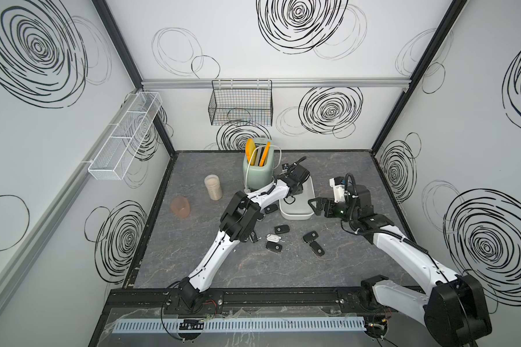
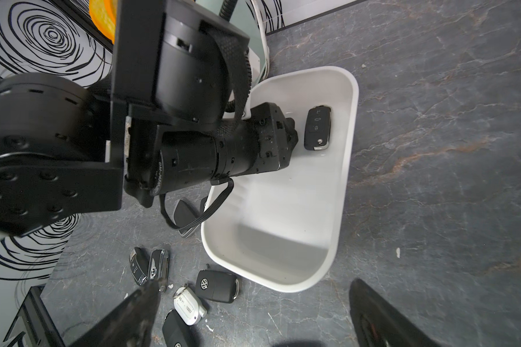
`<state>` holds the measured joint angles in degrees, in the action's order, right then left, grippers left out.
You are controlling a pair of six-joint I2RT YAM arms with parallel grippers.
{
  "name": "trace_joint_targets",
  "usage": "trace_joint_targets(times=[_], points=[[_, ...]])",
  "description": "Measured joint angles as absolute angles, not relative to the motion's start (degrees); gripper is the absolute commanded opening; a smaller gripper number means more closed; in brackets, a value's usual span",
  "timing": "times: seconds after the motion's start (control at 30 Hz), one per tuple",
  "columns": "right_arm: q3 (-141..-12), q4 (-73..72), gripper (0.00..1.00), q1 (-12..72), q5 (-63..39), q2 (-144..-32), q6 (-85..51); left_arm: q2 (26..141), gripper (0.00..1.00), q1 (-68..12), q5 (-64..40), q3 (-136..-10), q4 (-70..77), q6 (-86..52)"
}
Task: Place the car key into the storage box
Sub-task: Place the car key in the storage box.
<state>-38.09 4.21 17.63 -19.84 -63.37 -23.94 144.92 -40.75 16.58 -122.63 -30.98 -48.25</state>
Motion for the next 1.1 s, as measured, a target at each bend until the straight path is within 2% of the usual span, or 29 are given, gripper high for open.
trace_joint_targets(times=[0.1,0.3,0.67,0.87,1.1], points=[[-37.9,4.2,0.99,17.5,-20.2,-63.4,-24.0,145.1,0.44,-40.6,16.6,-122.8,-31.0,-48.3],[-37.9,4.2,0.99,17.3,-20.6,-63.4,-24.0,145.3,0.63,-40.6,16.6,-123.3,-30.9,-48.6],[-38.0,4.4,0.99,17.0,-21.8,-63.4,-24.1,144.1,0.74,-41.2,15.4,-122.1,-29.8,-47.7],[-40.6,6.7,0.99,17.0,-21.9,-63.5,-24.1,134.4,0.78,-41.5,14.6,-113.6,-27.6,-46.5],[-41.4,7.9,0.99,18.0,-22.0,-63.5,-24.1,115.8,0.83,-41.5,13.7,-100.9,-20.3,-43.5]])
